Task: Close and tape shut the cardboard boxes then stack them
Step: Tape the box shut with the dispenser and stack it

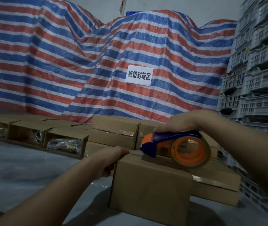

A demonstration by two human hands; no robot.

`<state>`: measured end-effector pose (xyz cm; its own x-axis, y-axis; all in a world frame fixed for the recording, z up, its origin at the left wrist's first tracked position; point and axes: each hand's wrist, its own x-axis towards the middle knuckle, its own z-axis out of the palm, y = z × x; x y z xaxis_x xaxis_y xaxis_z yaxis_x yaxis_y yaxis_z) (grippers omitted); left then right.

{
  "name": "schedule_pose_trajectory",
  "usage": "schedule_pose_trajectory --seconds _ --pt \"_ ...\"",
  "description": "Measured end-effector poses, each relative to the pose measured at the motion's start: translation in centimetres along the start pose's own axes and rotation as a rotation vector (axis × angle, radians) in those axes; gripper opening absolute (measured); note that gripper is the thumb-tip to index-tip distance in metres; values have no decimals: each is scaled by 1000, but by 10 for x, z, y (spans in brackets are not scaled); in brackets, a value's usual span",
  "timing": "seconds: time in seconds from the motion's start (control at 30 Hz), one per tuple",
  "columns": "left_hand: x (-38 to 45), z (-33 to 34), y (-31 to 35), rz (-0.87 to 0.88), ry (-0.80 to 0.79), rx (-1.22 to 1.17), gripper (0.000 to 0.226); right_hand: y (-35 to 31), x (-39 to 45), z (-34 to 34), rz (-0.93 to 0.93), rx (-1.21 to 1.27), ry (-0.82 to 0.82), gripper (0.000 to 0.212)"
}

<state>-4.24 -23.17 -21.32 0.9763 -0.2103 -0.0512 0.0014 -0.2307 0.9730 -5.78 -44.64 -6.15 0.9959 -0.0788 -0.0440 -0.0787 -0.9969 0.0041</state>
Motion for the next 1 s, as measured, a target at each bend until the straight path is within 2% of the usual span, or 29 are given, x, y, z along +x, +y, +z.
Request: schedule_pose_trajectory --seconds 0.23,0.33,0.4,0.5,0.57,0.63,0.73,0.83,0.9,1.0 --pt "1 1 -2 -16 28 -32 30 60 -26 -3 140 -88 -36 63" --pt "-2 2 -2 -8 17 -57 35 63 -23 4 133 -115 0 58" --pt "-6 1 1 35 93 -6 39 58 -19 3 136 -150 11 60" --pt "-16 2 13 354 349 196 29 50 -14 -1 177 -169 -14 64" --pt "-27 8 24 626 418 402 26 49 -11 -2 189 -141 -44 63" --pt "-39 21 32 808 296 628 29 51 -9 0 191 -107 -58 61" --pt "-45 47 29 820 58 957 53 58 -11 4 180 -75 -67 59" --pt "-42 58 17 822 91 1205 67 64 -16 5 156 -47 -96 56" --pt "-41 55 14 855 128 1212 66 70 -19 6 127 -3 -122 56" --pt "-39 52 13 859 101 1166 65 84 -28 5 91 11 -115 61"
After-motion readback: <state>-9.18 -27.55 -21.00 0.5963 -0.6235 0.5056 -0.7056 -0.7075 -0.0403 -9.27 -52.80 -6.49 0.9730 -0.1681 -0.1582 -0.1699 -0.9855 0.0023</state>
